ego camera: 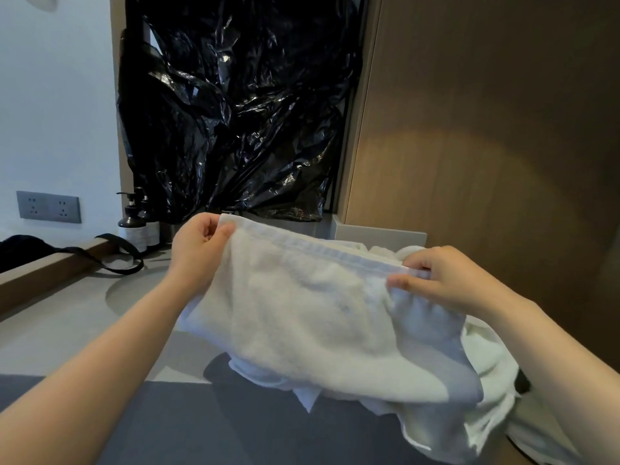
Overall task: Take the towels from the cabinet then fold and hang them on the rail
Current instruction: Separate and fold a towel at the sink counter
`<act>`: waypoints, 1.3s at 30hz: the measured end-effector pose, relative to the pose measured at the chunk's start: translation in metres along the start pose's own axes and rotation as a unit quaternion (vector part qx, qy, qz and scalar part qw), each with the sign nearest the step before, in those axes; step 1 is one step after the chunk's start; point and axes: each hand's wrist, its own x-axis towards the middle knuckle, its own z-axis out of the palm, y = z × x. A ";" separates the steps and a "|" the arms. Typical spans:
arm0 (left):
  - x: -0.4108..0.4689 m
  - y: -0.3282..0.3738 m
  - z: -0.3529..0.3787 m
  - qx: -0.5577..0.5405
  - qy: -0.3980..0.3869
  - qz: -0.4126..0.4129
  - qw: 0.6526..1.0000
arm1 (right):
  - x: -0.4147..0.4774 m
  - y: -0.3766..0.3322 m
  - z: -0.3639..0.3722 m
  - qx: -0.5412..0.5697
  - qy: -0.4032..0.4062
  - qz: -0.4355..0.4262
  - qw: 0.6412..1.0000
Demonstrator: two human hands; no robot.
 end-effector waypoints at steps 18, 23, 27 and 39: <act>0.014 0.017 -0.016 0.001 0.038 0.029 0.999 | -0.024 0.015 -0.050 -0.035 0.070 0.092 0.993; 0.002 0.021 -0.011 -0.008 0.016 0.015 1.000 | -0.044 0.027 -0.025 0.020 0.017 0.148 0.989; -0.004 0.017 -0.009 -0.018 0.027 -0.002 0.999 | -0.052 0.031 -0.007 0.126 0.108 0.185 0.969; 0.002 0.018 -0.008 -0.024 0.024 0.038 0.999 | -0.044 0.026 -0.013 0.225 0.311 0.195 0.902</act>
